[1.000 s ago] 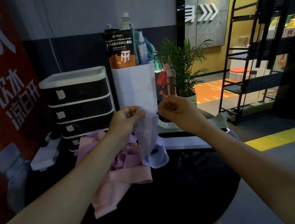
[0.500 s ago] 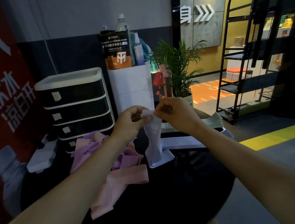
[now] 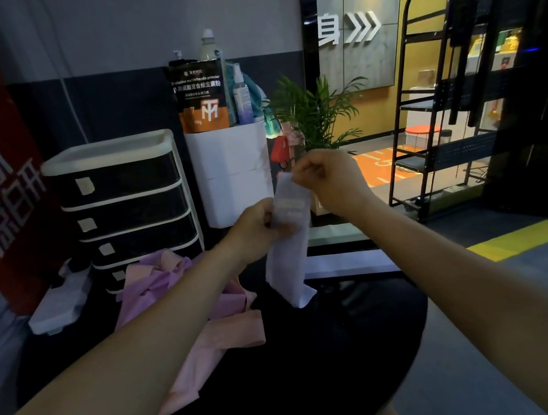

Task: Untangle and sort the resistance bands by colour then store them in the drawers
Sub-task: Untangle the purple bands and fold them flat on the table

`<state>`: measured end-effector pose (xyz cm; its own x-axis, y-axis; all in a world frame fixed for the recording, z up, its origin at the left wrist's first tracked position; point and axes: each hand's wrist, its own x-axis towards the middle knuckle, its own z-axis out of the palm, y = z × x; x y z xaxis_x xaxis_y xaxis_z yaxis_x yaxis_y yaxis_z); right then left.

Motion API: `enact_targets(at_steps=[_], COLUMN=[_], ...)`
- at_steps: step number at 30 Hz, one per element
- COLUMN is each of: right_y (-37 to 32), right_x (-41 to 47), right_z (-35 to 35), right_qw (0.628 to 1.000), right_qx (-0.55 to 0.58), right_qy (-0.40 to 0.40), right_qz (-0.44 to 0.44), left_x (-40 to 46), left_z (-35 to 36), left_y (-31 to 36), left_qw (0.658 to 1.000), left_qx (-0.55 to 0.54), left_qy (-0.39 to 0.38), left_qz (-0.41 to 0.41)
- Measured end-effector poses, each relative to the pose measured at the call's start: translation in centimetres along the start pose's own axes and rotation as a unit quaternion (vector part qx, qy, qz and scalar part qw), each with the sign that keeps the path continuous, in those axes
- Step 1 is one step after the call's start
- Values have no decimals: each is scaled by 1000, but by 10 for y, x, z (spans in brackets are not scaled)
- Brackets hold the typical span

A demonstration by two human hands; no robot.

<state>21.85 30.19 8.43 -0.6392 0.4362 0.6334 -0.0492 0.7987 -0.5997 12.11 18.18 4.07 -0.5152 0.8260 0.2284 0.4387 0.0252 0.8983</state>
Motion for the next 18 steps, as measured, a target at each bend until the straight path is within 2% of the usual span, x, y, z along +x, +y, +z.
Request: enact_targets(at_steps=[3,8,14,18], right_y=[6,32,67,88], right_x=[10,17,4,-8], right_z=[-18,-44,-61,-64], right_qw=[997,985,953,928], right_qx=[44,47,52,67], right_qy=[53,121,184,190], right_qz=[47,118,235,313], left_x=[2,8,8,12], left_z=[2,-2,-14,-25], left_y=[-6,-18,-29,-32], left_qw=[997,979,955,949], left_qx=[51,173,263,287], left_qy=[-46,-87,-95,-61], left_qz=[-25,-65,-101,-118])
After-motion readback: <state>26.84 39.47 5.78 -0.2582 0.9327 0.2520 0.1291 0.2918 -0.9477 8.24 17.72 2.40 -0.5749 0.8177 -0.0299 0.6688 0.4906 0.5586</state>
